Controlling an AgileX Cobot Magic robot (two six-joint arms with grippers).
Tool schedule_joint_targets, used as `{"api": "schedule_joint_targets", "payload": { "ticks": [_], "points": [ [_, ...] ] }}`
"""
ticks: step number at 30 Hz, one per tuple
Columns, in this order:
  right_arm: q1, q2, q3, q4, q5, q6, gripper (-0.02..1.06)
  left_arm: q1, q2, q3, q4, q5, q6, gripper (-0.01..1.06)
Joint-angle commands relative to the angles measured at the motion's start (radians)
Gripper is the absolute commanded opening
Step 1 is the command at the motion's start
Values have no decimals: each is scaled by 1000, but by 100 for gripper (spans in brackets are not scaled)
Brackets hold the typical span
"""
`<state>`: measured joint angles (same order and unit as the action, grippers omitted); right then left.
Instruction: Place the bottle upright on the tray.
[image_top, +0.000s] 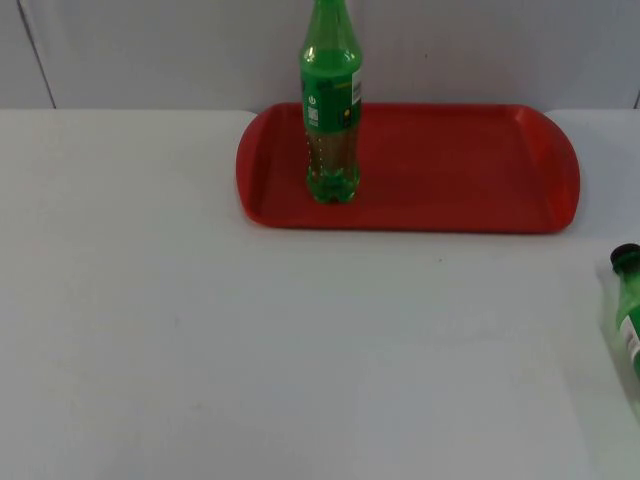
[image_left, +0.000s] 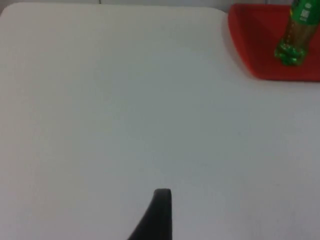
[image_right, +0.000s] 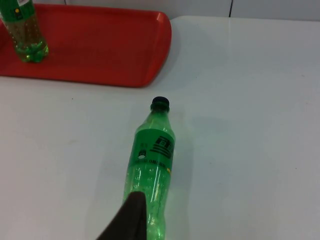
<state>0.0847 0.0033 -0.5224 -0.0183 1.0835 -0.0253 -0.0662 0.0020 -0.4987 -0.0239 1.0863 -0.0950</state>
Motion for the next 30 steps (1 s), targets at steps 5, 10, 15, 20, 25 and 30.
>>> {"api": "schedule_joint_targets", "payload": {
  "ticks": [5, 10, 15, 20, 25, 30],
  "points": [
    [-4, -3, 6, 3, -6, -9, 105, -2, -2, 4, 60, -8, -90, 85],
    [-4, -3, 6, 3, -6, -9, 105, -2, -2, 4, 40, -10, -42, 85],
    [-4, -3, 6, 3, -6, -9, 105, -6, -2, 4, 18, -10, 7, 85],
    [-4, -3, 6, 3, -6, -9, 105, -6, -2, 4, 13, -12, 16, 85],
    [-4, -3, 6, 3, -6, -9, 105, -6, -2, 4, 13, -12, 16, 85],
    [-4, -3, 6, 3, -6, -9, 105, -6, -2, 4, 13, -12, 16, 85]
  ]
}}
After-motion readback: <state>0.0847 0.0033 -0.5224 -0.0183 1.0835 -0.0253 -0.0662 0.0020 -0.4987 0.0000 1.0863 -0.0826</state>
